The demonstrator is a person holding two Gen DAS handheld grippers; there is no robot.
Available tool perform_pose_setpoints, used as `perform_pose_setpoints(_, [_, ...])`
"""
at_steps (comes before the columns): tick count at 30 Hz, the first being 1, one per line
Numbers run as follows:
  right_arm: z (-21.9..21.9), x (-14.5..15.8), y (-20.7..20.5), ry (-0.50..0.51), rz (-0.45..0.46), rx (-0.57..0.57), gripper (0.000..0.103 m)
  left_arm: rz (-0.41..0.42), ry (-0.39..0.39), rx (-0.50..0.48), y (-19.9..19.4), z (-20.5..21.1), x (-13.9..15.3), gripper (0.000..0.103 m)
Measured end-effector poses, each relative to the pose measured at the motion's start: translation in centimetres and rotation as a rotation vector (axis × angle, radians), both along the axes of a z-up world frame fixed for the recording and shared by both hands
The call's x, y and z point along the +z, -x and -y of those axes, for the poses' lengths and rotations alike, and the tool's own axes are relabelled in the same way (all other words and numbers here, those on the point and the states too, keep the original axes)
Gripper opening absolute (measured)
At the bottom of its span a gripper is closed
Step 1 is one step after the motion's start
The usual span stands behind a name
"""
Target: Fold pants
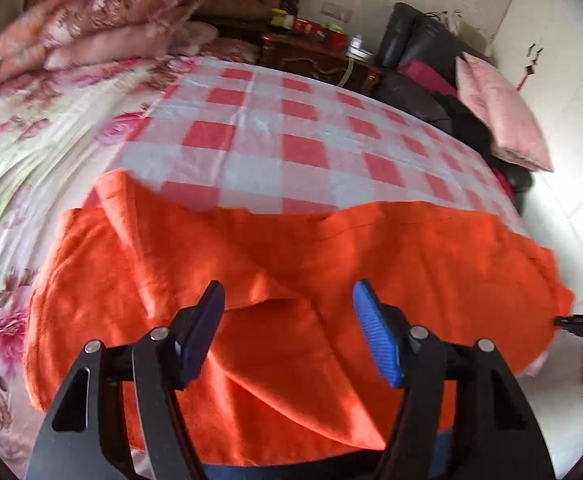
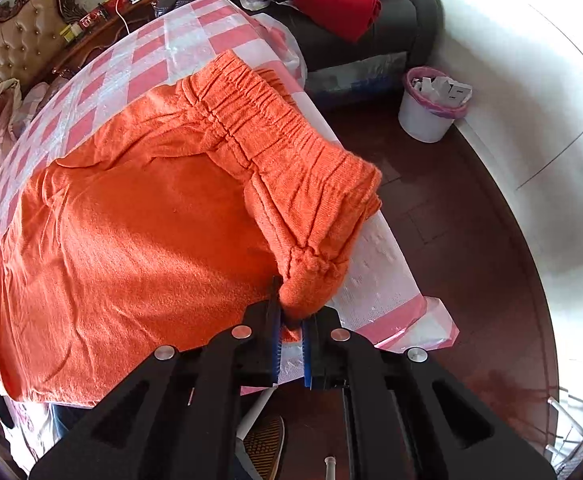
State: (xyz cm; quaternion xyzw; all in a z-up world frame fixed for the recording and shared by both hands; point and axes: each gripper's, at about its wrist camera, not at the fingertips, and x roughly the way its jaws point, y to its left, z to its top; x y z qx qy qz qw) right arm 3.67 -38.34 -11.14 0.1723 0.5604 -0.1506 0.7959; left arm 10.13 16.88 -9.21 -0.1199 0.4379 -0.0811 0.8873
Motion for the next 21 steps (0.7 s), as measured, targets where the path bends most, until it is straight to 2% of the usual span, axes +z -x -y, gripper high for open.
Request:
perform_pose_setpoints(1, [0.0, 0.0, 0.0, 0.000, 0.001, 0.000, 0.006, -0.006, 0.068, 0.023, 0.4, -0.8, -0.5, 0.066])
perform_pose_setpoints(3, [0.0, -0.1, 0.2, -0.006, 0.006, 0.000, 0.006, -0.029, 0.231, 0.131, 2.1, -4.1, -2.1, 0.066])
perform_pose_setpoints(4, [0.1, -0.1, 0.2, -0.011, 0.006, 0.000, 0.006, -0.032, 0.276, 0.164, 2.6, -5.3, -2.6, 0.066])
perform_pose_setpoints(9, [0.2, -0.1, -0.2, -0.014, -0.002, 0.010, 0.006, -0.026, 0.388, 0.288, 3.8, -10.2, -4.1, 0.062])
perform_pose_setpoints(10, [0.2, 0.0, -0.2, -0.015, -0.001, 0.011, 0.006, -0.030, 0.396, 0.312, 3.6, -11.1, -4.3, 0.059])
perform_pose_setpoints(13, [0.2, -0.1, 0.0, -0.017, 0.010, 0.009, 0.007, -0.026, 0.361, 0.318, 1.7, -12.0, -4.8, 0.046])
perform_pose_setpoints(17, [0.2, -0.1, 0.1, -0.017, 0.015, 0.011, 0.007, -0.007, 0.242, 0.215, -2.0, -11.2, -4.1, 0.039])
perform_pose_setpoints(18, [0.2, -0.1, 0.1, -0.017, 0.013, 0.012, 0.007, -0.037, 0.208, 0.181, -3.2, -10.9, -4.3, 0.029])
perform_pose_setpoints(19, [0.2, -0.1, 0.0, -0.018, 0.011, 0.011, 0.006, -0.082, 0.145, 0.172, -4.0, -10.8, -4.3, 0.009])
perform_pose_setpoints(20, [0.3, -0.1, 0.0, -0.019, 0.009, 0.011, 0.006, -0.101, 0.121, 0.168, -4.1, -11.1, -3.8, 0.006])
perform_pose_setpoints(21, [0.3, -0.1, 0.0, -0.023, 0.007, 0.009, 0.006, -0.091, 0.132, 0.167, -3.4, -11.8, -2.8, 0.006])
